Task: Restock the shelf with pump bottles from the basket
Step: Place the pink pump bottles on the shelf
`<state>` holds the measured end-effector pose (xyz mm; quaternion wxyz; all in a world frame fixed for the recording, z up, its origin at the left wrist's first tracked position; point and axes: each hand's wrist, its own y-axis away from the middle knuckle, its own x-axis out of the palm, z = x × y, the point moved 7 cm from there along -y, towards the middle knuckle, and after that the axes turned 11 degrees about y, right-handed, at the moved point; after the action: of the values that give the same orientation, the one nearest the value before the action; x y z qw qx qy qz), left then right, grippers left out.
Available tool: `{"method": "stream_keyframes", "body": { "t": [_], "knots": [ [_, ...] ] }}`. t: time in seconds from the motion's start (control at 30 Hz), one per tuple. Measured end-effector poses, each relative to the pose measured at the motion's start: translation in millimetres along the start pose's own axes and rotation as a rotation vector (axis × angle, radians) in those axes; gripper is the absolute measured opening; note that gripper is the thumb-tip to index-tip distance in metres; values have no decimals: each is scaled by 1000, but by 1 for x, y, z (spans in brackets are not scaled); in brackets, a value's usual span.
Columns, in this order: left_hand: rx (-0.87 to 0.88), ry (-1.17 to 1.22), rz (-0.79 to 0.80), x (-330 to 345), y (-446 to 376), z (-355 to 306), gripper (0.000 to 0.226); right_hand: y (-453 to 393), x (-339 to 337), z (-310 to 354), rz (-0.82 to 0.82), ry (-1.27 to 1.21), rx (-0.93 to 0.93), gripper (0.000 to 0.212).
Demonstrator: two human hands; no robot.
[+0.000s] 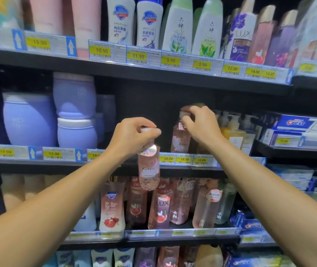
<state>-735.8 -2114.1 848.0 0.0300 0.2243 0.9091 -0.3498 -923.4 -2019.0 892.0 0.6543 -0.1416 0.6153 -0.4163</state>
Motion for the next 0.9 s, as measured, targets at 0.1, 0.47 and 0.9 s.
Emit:
{"method": "stream_keyframes", "body": {
  "t": [0.1, 0.47, 0.9],
  "knots": [
    [-3, 17, 6, -1, -1, 2, 10, 8, -8, 7, -36, 239, -97, 51],
    [37, -1, 20, 4, 3, -2, 15, 27, 13, 3, -95, 583, -213, 87],
    [15, 34, 22, 2, 1, -1, 14, 20, 12, -18, -62, 631, -192, 71]
  ]
}}
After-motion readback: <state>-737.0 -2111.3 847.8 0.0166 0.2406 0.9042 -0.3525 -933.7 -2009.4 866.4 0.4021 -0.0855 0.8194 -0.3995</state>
